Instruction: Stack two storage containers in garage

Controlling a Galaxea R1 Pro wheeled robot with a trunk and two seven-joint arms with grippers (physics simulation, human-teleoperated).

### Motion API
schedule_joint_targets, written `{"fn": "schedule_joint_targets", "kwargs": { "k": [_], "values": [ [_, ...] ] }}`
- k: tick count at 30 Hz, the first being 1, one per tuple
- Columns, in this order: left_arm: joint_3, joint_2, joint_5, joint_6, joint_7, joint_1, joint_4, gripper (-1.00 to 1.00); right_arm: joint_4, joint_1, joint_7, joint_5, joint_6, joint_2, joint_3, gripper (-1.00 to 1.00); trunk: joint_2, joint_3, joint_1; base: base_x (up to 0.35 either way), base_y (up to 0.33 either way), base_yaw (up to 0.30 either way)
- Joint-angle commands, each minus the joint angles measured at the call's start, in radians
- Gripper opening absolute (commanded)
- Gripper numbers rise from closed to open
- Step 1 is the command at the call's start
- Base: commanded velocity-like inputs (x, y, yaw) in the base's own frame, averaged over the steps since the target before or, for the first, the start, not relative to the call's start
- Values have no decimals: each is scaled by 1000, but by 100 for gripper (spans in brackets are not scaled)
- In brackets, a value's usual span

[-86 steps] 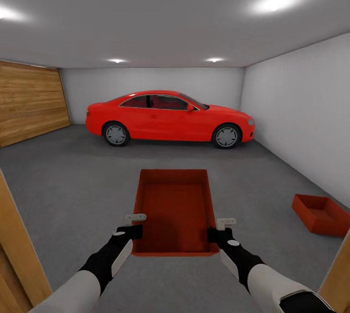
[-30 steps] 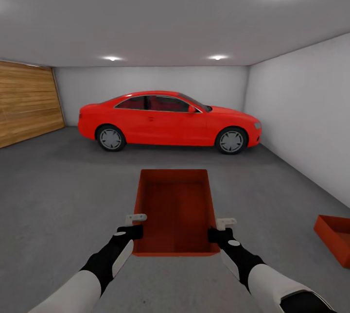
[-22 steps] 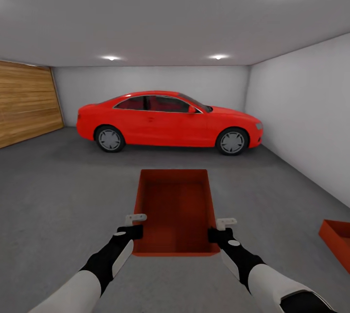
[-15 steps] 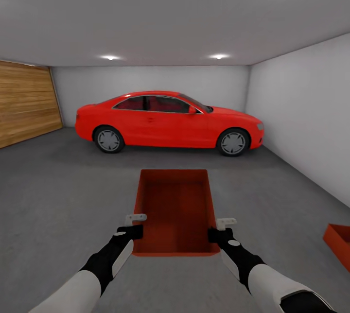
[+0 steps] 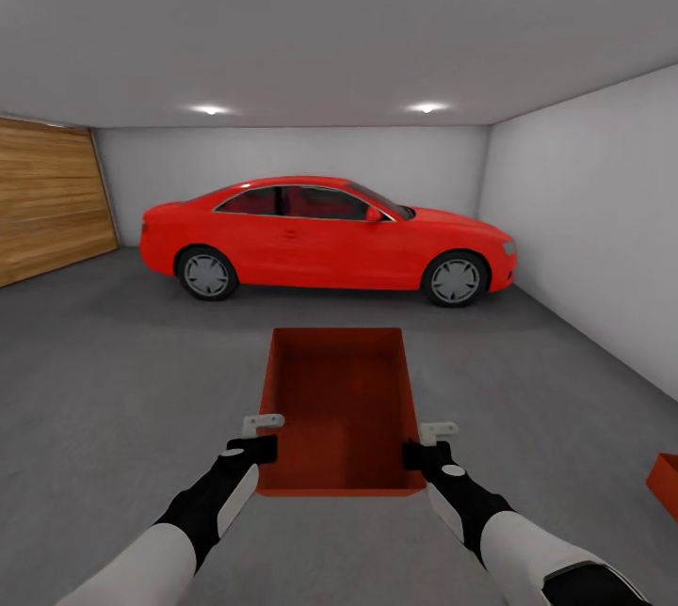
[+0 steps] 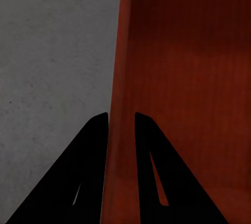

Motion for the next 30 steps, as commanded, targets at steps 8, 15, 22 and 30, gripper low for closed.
{"fn": "schedule_joint_targets", "kwargs": {
  "k": [8,15,22,30],
  "values": [
    [18,6,-17,-32,15,-1,-4,-100,3,0,-6,-15,-5,0,-1,-100,-1,0,1,320,0,0],
    [18,6,-17,-32,15,-1,-4,-100,3,0,-6,-15,-5,0,-1,-100,-1,0,1,321,0,0],
    [18,6,-17,-32,15,-1,-4,-100,3,0,-6,-16,-5,0,-1,-100,-1,0,1,321,0,0],
    [18,6,-17,-32,15,-1,-4,-100,3,0,-6,-15,-5,0,-1,-100,-1,0,1,321,0,0]
  ]
}}
